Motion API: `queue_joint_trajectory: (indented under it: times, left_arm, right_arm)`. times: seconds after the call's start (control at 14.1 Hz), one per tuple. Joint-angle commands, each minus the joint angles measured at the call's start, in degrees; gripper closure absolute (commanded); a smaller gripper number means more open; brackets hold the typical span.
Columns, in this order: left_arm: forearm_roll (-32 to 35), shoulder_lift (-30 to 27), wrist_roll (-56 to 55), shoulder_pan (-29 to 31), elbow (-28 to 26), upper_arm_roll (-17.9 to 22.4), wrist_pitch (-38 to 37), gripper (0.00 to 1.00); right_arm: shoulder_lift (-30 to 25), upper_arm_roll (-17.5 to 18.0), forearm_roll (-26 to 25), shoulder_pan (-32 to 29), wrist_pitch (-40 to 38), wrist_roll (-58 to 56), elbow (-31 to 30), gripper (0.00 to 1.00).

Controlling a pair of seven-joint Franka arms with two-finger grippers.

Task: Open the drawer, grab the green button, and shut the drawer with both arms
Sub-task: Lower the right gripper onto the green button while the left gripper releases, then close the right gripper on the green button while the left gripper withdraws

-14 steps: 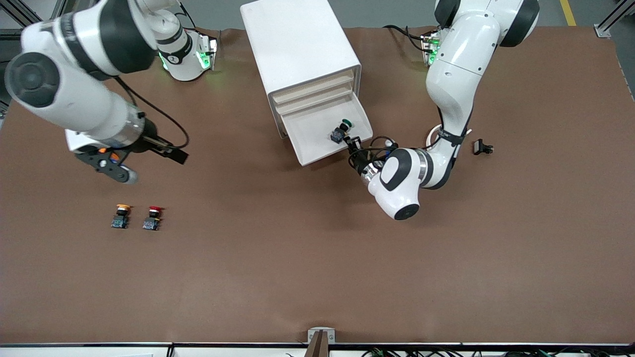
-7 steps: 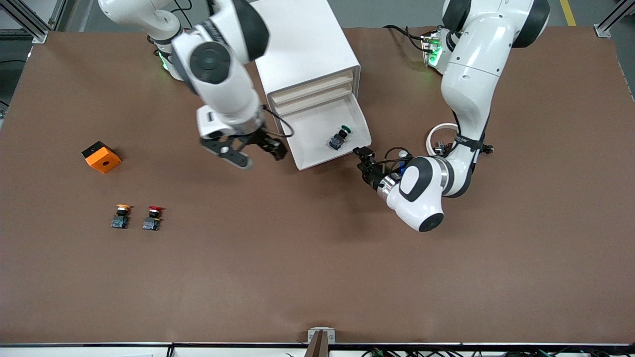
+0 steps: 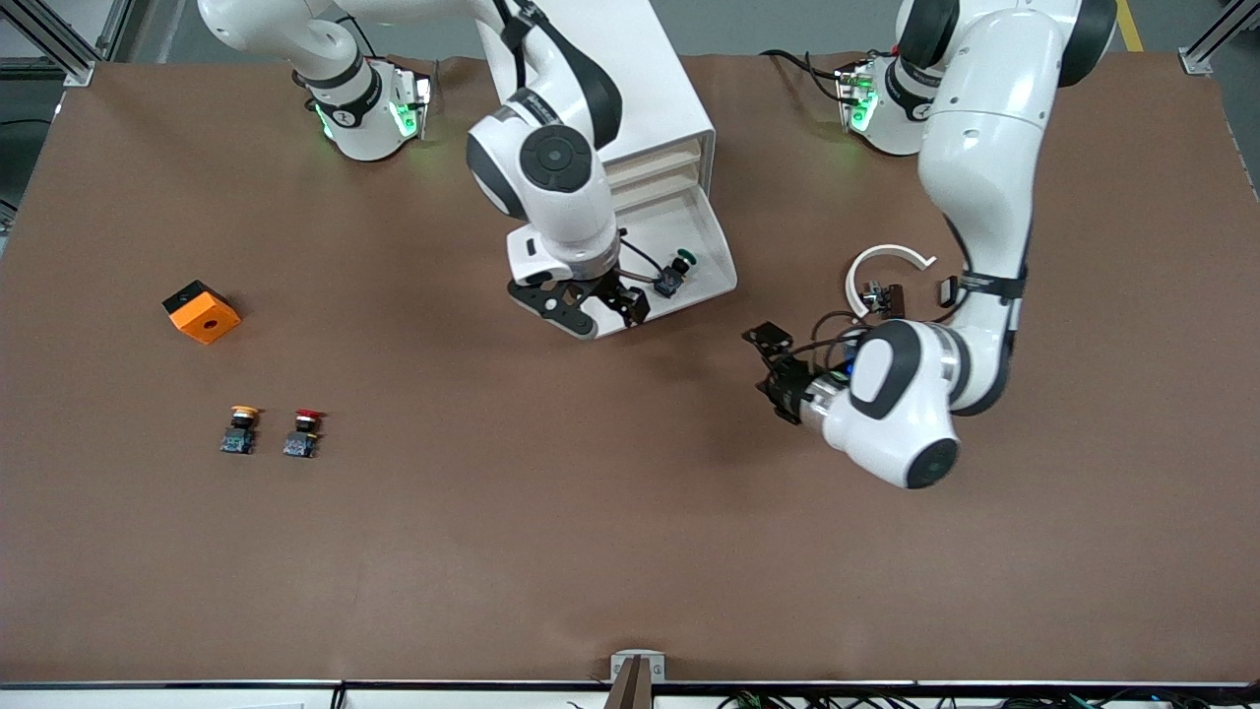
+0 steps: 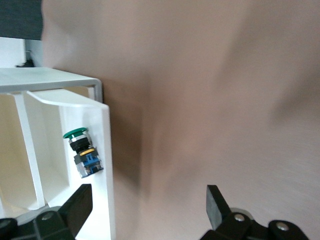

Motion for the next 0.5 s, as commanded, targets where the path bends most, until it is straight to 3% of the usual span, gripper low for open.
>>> queue_joint_trajectory:
  times: [0.0, 0.14, 0.43]
  left_arm:
    - [1.9, -4.8, 8.7, 1.6, -0.2, 3.5, -0.6, 0.0]
    - [4.8, -8.2, 17.4, 2.1, -0.2, 5.6, -0.6, 0.0]
    - [17.8, -14.0, 34.9, 3.1, -0.4, 6.2, -4.5, 0.0]
  right_arm:
    - [4.7, -0.7, 0.3, 2.2, -0.5, 3.3, 4.2, 0.0]
    - [6.9, -0.7, 0.3, 3.3, -0.5, 4.8, 5.6, 0.0]
    - [10.2, -0.7, 0.1, 5.4, -0.4, 8.6, 8.2, 0.0]
